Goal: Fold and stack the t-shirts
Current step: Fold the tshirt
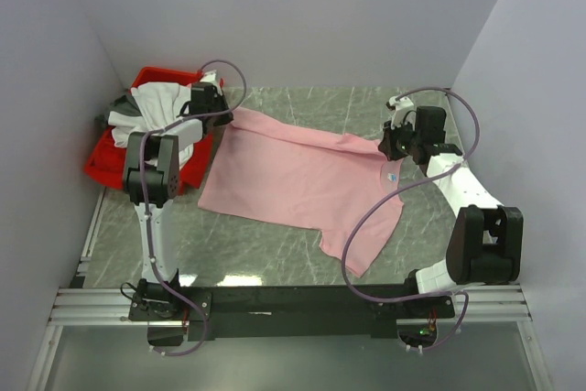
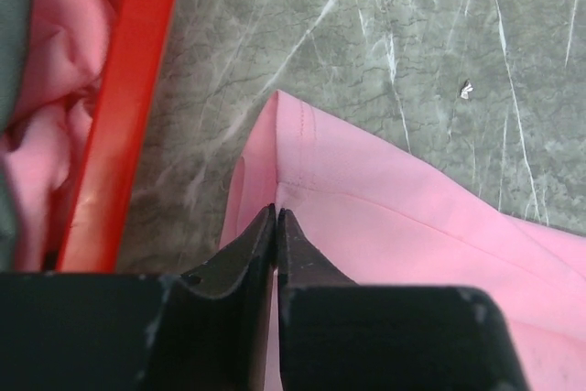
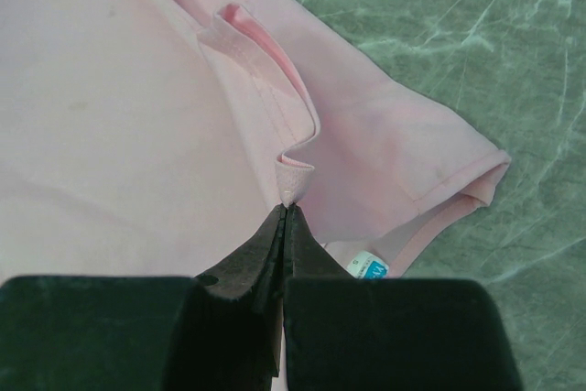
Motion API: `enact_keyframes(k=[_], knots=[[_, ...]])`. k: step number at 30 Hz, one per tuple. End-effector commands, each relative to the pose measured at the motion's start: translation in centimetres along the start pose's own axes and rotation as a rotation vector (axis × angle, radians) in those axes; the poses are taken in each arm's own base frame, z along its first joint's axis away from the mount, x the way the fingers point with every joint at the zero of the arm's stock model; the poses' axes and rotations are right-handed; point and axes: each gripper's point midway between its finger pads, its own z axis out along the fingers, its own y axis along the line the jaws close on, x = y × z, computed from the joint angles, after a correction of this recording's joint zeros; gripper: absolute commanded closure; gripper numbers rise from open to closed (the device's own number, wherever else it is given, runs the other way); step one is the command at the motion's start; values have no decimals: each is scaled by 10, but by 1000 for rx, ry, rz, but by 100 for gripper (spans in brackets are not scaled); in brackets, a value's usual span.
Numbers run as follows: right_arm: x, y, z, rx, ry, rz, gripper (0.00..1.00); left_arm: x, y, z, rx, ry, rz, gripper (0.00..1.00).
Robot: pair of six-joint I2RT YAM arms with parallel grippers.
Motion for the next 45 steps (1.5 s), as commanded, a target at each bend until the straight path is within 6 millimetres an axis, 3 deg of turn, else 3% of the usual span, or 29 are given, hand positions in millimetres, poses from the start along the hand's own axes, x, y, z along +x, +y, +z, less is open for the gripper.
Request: enact_keyframes(k=[1,10,21,26,33,34,45], knots=[[-13,3,-12,12,-48,-44,100,-37,-8,-20,20,-84,1,89],[-11,2,-13,20,-45,-46,100,-36,1,-31,17,-83,-7,83],[0,9,-10,-26,-7,-53,100,-50,-16,-47,99,-115,-28,55],[4,11,-7,-41,8,-49,100,-52,-18,-37,104,-86,-26,49],[5,10,-4,-48,15,-45,100,-35,-13,-9,107,-3,-16,46],[5,10,-4,-49,17,-44,100,-41,-13,-6,108,-12,-7,45],[5,10,0,-56,21,-40,100,-28,-6,17,87,56,5,48]])
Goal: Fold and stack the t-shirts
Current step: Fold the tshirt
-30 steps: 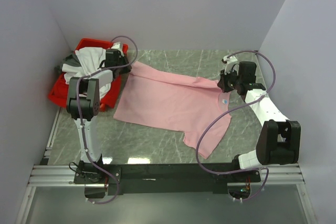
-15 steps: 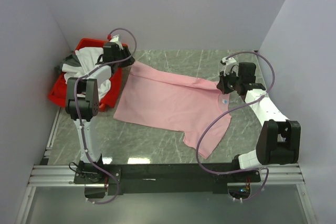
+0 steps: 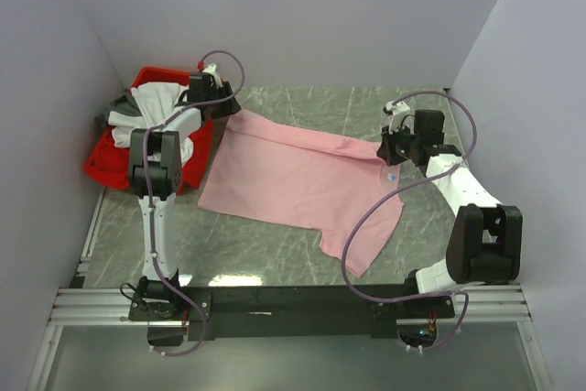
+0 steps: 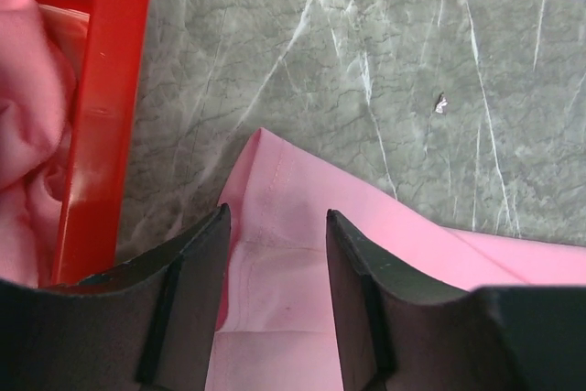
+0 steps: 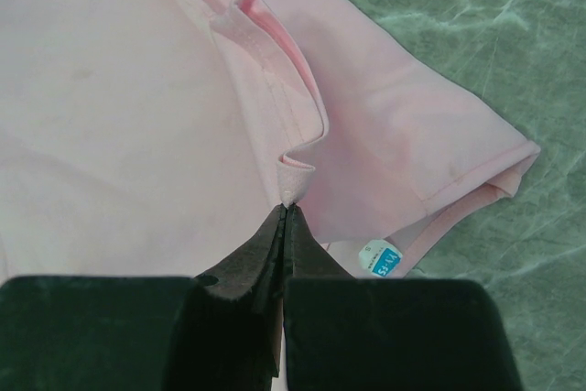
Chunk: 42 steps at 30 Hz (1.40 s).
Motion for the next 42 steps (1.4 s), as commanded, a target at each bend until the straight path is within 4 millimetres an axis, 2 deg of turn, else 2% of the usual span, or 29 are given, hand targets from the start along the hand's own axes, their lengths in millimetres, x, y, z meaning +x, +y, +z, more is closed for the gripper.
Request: enact_keyframes(k=[1,13,27,32,37,39,42], knots=[[-9,3,0,-17,-22,-22,100,-14,0,0,-1,-14,30,49],[-13,4,-1,-19,-30,-19,100,-9,5,7,-33,16,23,50],[-15,4,-2,-21,-35,-21,100,-4,9,11,-57,47,14,58],[-16,4,-2,-22,-38,-19,100,-2,9,10,-64,53,20,70],[-16,5,-2,-24,-37,-18,100,-6,6,7,-57,43,24,90],[-16,5,-3,-22,-39,-21,100,-14,1,2,-45,25,22,98],[-18,3,-5,-11,-42,-27,100,-35,-12,-9,-16,-28,23,100]])
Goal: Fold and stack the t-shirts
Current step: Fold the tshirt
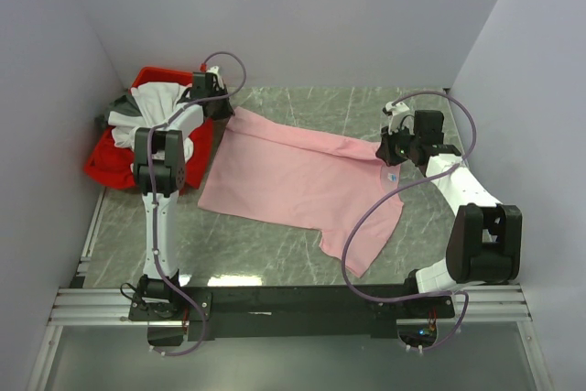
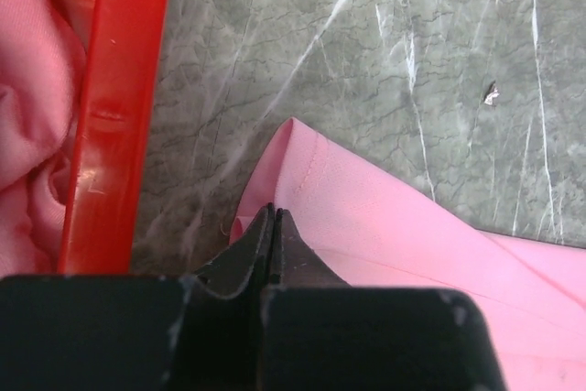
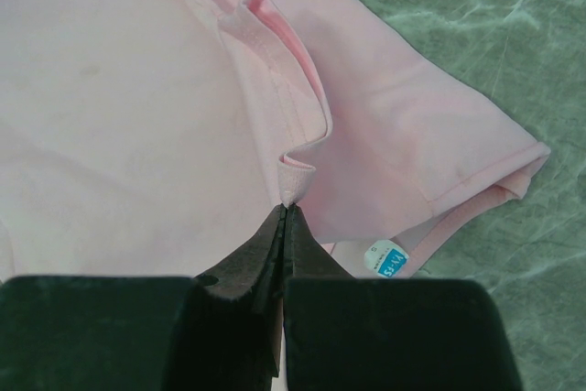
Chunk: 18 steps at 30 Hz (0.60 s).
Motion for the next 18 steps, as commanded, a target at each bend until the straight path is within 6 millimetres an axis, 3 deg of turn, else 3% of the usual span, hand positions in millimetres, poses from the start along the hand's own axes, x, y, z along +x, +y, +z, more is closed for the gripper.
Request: enact_keyframes(k=[1,7,18], knots=[[-21,0,-7,9,-49,-33,100,-58,-28,-34,59,-143,28,100],[-38,-4,-22,61,-97,-71,100,-92,-51,-65,119,-222,34,100],[-75,-19,-60,212,-193,-133,100,-122,-75,-100,190,-298,51,100]])
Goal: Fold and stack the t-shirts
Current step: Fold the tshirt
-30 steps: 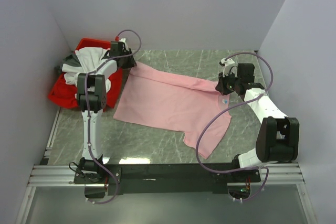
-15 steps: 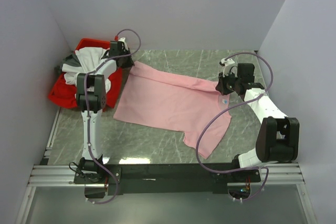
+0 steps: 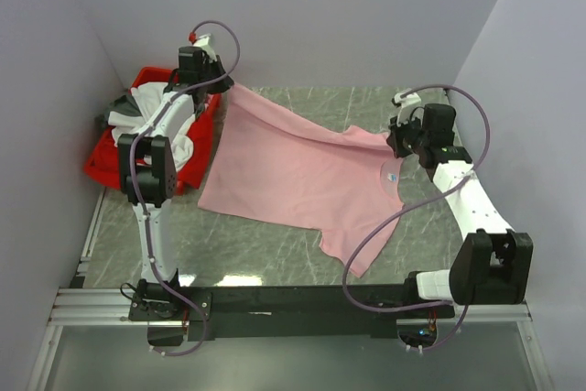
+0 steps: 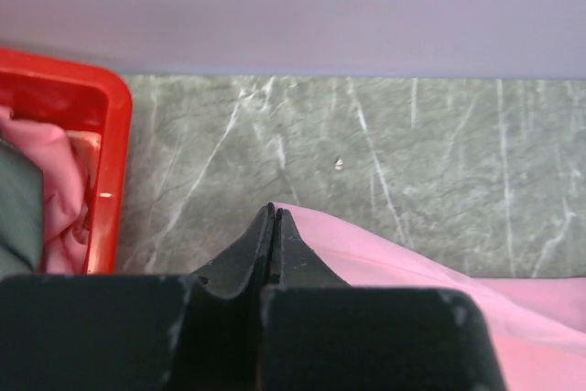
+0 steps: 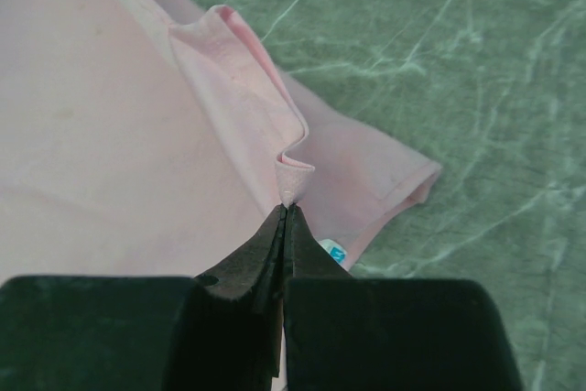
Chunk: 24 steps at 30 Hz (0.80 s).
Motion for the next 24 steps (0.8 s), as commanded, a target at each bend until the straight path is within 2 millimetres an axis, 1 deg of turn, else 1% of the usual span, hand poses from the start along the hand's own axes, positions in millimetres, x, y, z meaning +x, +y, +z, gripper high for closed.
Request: enact_keyframes(k=[1,3,4,5,7,8,10,11,14,15,16,17,18,19,20,21,22,23,24], knots=[[-45,-17,-24,112,-110,-63,100,-42,-24,-22,71,-94,20,100],[-53,-22,-30,143,-131,-66,100,-44,-28,-25,92,-98,28,99],[-59,-24,-36,159,-149,-69,100,-47,-30,-28,101,-109,36,100],[-62,-29,-39,183,-156,-67,100,-47,-34,-30,115,-108,41,100],[-69,-31,-45,197,-176,-63,100,-47,-35,-32,125,-111,46,99],[-70,-32,-47,201,-180,-63,100,-50,-36,-34,132,-121,48,100],[-72,-32,-48,202,-185,-64,100,-48,-37,-34,140,-115,43,100],[-71,-33,-49,203,-183,-63,100,-49,-39,-35,148,-118,40,100],[-69,-36,-47,213,-178,-58,100,-44,-38,-36,163,-109,26,100],[-69,-37,-48,220,-180,-54,100,-46,-40,-40,168,-114,22,100],[-71,-38,-50,223,-187,-54,100,-38,-40,-40,176,-98,10,100],[-72,-39,-52,228,-191,-54,100,-37,-40,-43,179,-95,5,100],[-78,-41,-60,239,-212,-54,100,-50,-48,-54,199,-138,15,100],[-80,-41,-64,242,-217,-56,100,-39,-48,-57,203,-120,-4,100],[-83,-41,-69,246,-224,-57,100,-39,-51,-63,215,-126,-7,100],[-94,-41,-81,255,-253,-71,100,-55,-64,-82,242,-174,7,100],[-93,-40,-85,249,-239,-66,100,-43,-64,-87,248,-156,-9,100],[-95,-39,-90,246,-242,-66,100,-43,-67,-96,257,-167,-6,100],[-103,-37,-101,244,-251,-74,100,-43,-74,-115,267,-182,-1,100]])
